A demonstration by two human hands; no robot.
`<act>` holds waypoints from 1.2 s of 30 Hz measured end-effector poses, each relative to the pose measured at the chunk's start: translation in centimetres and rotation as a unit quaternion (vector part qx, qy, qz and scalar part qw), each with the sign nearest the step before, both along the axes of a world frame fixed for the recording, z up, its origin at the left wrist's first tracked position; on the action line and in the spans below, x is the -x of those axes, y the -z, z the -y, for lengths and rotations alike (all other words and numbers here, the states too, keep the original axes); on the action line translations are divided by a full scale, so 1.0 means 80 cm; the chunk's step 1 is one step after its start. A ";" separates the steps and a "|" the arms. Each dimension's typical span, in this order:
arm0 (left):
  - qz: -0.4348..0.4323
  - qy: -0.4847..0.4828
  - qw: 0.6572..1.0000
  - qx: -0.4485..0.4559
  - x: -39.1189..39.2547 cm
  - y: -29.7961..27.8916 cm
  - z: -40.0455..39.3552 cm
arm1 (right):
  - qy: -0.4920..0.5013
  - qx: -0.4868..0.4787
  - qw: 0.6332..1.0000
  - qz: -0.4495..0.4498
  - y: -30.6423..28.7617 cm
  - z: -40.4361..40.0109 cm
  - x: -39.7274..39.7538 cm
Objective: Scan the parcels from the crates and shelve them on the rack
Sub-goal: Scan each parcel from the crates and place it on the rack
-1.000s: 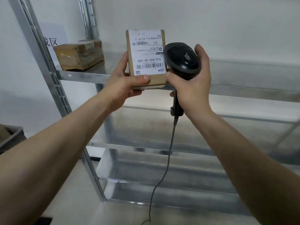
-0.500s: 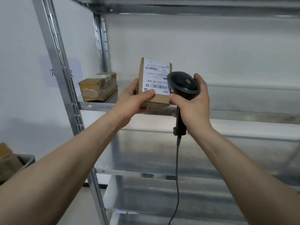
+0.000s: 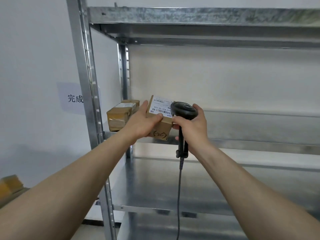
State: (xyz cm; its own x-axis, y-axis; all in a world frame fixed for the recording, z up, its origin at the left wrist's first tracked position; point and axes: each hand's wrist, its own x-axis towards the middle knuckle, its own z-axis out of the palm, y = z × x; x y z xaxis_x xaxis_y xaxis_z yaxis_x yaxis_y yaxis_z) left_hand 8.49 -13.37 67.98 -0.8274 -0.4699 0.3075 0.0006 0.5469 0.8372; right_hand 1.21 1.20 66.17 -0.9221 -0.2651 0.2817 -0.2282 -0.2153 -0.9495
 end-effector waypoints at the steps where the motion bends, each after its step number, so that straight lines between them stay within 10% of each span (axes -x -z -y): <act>1: 0.000 0.001 1.000 0.004 -0.002 -0.001 0.003 | -0.002 0.001 1.000 0.004 0.000 0.004 0.001; 7: 0.082 -0.007 0.985 0.151 0.001 -0.003 0.019 | 0.000 -0.001 1.000 0.010 0.005 0.031 0.005; 16: 0.130 -0.120 0.851 0.495 0.013 0.010 0.054 | -0.005 -0.013 1.000 0.019 0.013 0.055 0.018; 36: 0.125 -0.102 0.864 0.477 0.048 0.011 0.113 | -0.013 -0.032 0.999 0.026 0.013 0.108 0.061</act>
